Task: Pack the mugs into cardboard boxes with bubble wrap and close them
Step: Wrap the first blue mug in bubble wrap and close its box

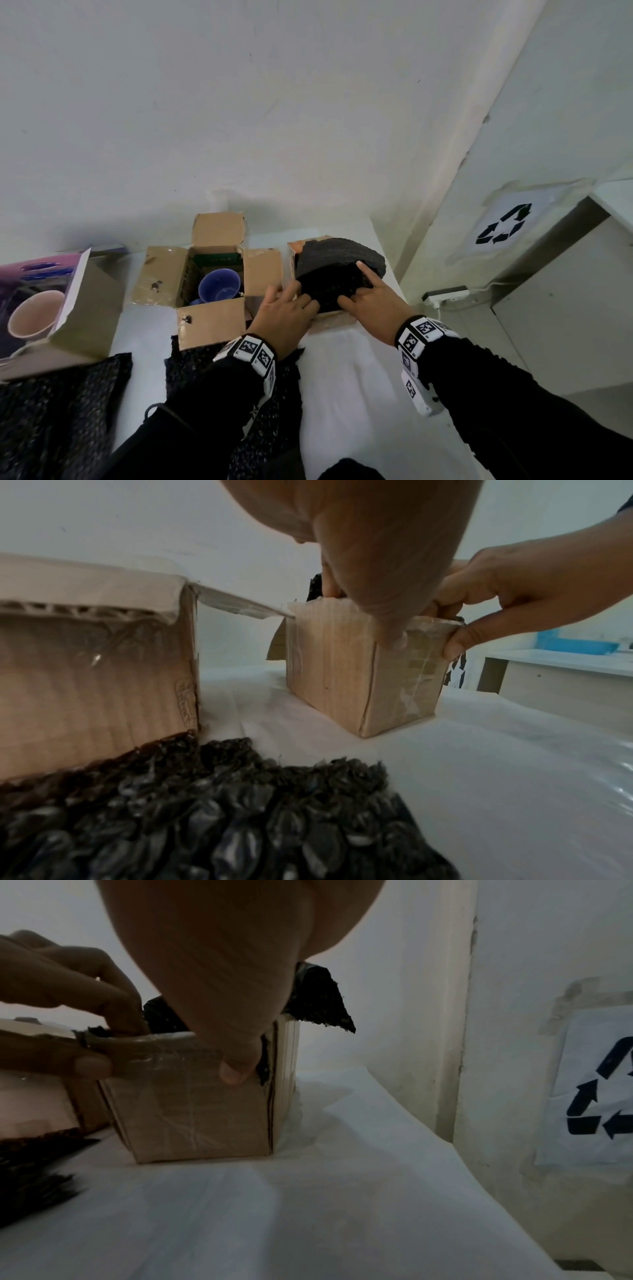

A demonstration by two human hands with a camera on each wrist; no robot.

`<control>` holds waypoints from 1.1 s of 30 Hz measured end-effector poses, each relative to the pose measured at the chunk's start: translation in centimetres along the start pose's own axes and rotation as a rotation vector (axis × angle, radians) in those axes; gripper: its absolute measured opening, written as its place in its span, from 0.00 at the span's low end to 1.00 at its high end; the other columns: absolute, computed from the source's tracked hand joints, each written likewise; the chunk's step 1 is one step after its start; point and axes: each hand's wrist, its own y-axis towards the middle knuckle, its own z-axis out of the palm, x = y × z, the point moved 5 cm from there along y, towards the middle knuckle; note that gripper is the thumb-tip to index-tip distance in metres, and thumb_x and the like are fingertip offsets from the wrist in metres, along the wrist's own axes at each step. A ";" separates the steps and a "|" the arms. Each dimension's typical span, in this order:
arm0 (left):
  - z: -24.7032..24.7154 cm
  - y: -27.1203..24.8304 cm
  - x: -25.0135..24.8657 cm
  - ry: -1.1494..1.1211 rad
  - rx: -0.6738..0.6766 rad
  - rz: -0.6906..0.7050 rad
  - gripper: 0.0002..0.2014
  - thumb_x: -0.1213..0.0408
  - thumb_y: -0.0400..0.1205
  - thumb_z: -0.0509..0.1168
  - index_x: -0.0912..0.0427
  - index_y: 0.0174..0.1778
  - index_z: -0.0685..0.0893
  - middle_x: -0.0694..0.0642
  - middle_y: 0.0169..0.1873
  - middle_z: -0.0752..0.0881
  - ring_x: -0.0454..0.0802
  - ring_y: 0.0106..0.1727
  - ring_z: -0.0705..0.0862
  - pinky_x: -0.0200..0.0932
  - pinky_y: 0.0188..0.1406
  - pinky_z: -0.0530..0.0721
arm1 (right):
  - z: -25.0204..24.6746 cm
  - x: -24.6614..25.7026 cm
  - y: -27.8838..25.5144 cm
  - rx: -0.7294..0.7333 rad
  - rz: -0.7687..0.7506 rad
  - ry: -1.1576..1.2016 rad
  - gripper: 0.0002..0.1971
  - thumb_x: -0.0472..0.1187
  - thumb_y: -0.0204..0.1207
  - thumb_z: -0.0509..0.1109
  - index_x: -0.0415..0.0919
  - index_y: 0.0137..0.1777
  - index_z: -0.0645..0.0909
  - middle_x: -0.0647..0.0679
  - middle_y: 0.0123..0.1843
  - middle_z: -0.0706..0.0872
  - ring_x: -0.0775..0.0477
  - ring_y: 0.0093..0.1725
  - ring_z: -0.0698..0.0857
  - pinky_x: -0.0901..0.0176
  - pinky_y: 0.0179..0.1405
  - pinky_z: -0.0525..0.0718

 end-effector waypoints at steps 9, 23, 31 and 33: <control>-2.3 1.8 3.0 -0.328 -0.107 -0.280 0.19 0.40 0.82 0.50 0.49 0.39 0.77 0.48 0.34 0.82 0.52 0.44 0.77 0.51 0.49 0.72 | -2.0 -3.7 -1.0 -0.315 0.403 0.564 0.14 0.56 0.76 0.67 0.44 0.48 0.78 0.49 0.45 0.82 0.44 0.47 0.79 0.49 0.46 0.79; -0.7 4.7 7.6 -0.760 -0.216 -0.749 0.17 0.53 0.75 0.71 0.37 0.58 0.75 0.47 0.43 0.87 0.49 0.41 0.86 0.52 0.52 0.85 | 0.1 -7.3 3.6 -0.420 0.920 1.117 0.19 0.30 0.71 0.72 0.49 0.58 0.76 0.52 0.47 0.85 0.49 0.46 0.84 0.63 0.45 0.79; -0.6 4.5 5.3 -0.235 -0.052 -0.458 0.09 0.52 0.78 0.68 0.50 0.47 0.91 0.54 0.50 0.80 0.56 0.53 0.75 0.46 0.50 0.65 | 0.9 -5.7 4.6 -0.166 0.605 0.354 0.12 0.42 0.62 0.79 0.46 0.44 0.83 0.45 0.56 0.77 0.39 0.55 0.74 0.48 0.48 0.76; -0.8 5.0 4.5 -0.142 -0.027 -0.366 0.14 0.49 0.82 0.62 0.52 0.45 0.90 0.52 0.52 0.81 0.57 0.56 0.74 0.51 0.53 0.68 | 0.9 -5.3 4.8 -0.193 0.521 0.272 0.09 0.41 0.62 0.76 0.44 0.42 0.83 0.45 0.60 0.78 0.39 0.58 0.74 0.49 0.51 0.72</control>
